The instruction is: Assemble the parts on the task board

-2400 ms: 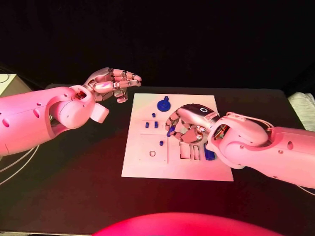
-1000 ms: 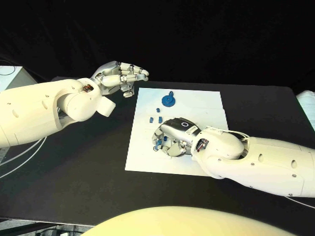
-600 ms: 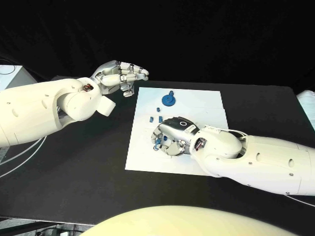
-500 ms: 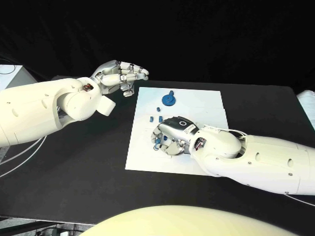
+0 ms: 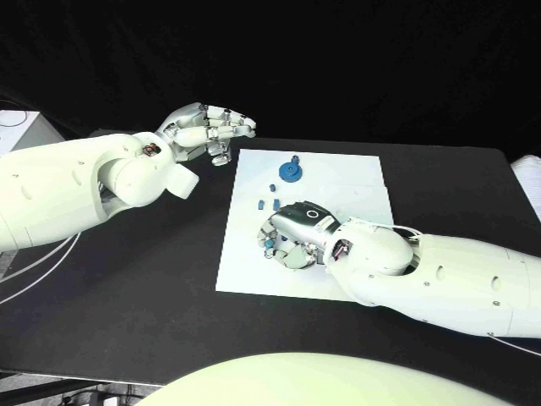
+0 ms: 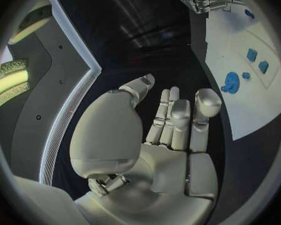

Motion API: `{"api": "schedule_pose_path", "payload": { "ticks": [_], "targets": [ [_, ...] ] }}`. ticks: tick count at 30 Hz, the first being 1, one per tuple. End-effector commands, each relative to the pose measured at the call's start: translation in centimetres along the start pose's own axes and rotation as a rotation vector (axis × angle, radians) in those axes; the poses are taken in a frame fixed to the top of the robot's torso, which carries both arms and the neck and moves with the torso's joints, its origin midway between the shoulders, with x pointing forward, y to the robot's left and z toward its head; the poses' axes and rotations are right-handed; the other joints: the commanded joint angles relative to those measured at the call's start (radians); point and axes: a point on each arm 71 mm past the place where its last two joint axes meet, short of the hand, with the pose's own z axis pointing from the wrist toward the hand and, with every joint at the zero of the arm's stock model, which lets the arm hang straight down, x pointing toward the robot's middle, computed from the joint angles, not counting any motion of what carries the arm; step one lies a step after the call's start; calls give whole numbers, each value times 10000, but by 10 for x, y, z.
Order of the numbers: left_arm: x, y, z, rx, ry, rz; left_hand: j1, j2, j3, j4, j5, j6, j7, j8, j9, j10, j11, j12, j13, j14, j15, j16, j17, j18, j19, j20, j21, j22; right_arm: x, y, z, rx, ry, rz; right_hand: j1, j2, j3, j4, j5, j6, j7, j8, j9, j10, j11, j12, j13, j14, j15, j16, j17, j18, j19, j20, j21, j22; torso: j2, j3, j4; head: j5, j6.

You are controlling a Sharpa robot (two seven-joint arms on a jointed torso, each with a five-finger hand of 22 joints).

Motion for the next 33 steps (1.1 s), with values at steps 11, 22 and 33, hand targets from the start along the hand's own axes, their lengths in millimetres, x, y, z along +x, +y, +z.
{"api": "schedule_pose_path", "payload": {
  "ticks": [11,22,33],
  "targets": [
    [2,-1,0,1,204,-130,35,82,-4,74,-35,-54,-19,33,10,-24,16,-53,-19,6,32,38,-10,-190,12,60,-5,11,7,0,-2,47,344,-298,177,245,3,-61,56,80,6,37,16,649,-583,1,18,387,-81,20,11,-99,430,-94,-16,1574,3,6,-12,27,-14],
    [2,0,0,-31,216,-134,35,82,-4,74,-35,-54,-19,33,10,-24,16,-53,-19,6,32,38,-10,-190,12,60,-5,11,6,1,-2,91,145,-413,172,241,11,-78,59,82,6,41,26,657,-583,-9,27,391,-80,29,27,-103,433,-94,2,1583,9,6,-1,31,-33],
    [1,0,0,-75,247,-143,37,80,-14,86,-36,-56,-18,35,10,-30,17,-57,-24,-1,33,34,-23,-185,-4,60,-24,-7,1,3,-5,-28,-441,-348,168,236,19,-93,61,85,4,45,35,663,-583,-19,35,394,-80,38,41,-108,439,-95,29,1595,-5,4,-4,41,-31]
  ]
}}
